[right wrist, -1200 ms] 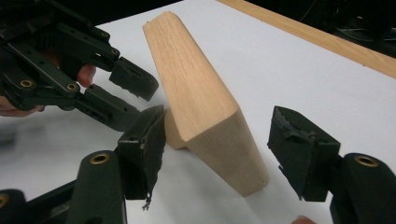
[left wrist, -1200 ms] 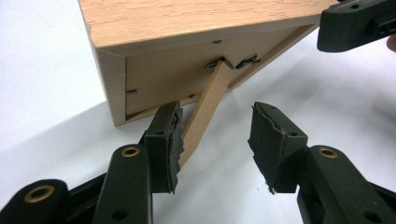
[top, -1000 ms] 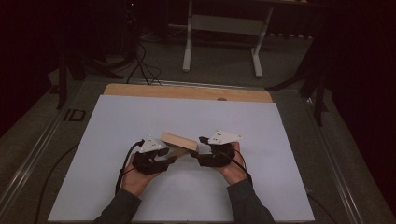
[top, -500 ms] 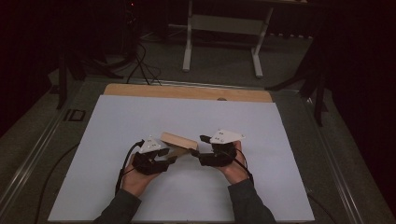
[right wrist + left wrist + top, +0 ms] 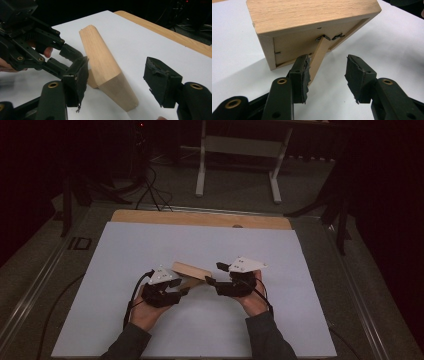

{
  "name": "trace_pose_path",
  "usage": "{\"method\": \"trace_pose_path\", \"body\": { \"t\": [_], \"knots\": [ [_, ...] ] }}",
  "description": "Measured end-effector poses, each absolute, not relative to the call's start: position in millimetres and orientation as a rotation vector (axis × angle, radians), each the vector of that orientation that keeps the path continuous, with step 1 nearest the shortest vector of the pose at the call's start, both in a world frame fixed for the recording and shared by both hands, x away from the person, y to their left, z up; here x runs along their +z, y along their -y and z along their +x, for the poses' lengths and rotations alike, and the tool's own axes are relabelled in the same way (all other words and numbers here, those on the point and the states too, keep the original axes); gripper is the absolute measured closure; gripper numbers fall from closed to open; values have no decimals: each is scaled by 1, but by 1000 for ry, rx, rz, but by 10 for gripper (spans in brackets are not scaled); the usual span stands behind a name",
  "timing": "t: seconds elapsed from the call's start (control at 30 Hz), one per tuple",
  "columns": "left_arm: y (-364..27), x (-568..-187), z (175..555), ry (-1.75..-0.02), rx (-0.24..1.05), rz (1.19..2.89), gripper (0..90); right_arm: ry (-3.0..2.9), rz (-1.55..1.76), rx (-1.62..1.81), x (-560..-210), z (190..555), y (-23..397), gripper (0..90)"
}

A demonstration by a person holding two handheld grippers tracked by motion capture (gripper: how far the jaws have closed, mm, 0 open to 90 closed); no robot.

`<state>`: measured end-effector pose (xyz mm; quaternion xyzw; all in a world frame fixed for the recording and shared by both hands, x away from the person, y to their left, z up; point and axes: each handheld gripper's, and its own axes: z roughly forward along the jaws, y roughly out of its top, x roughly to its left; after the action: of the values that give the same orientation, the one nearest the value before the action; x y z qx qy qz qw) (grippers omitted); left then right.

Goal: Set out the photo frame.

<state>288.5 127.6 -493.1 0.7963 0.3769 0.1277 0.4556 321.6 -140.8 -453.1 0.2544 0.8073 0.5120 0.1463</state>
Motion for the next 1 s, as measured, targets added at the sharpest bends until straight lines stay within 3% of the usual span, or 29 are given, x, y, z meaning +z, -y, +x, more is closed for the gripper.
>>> {"method": "trace_pose_path", "body": {
  "t": [0.37,0.63,0.77,1.0],
  "knots": [
    [-127,-490,287,-929,321,1956,540,-2298,761,1490,-453,324,148,446],
    [-130,-488,288,-954,328,1931,570,-2239,823,1501,-457,327,153,558],
    [-132,-487,290,-972,357,1923,586,-2225,840,1488,-458,329,156,664],
    [-137,-487,295,-1008,397,1912,670,-2225,867,1447,-465,332,154,754]
  ]
}}
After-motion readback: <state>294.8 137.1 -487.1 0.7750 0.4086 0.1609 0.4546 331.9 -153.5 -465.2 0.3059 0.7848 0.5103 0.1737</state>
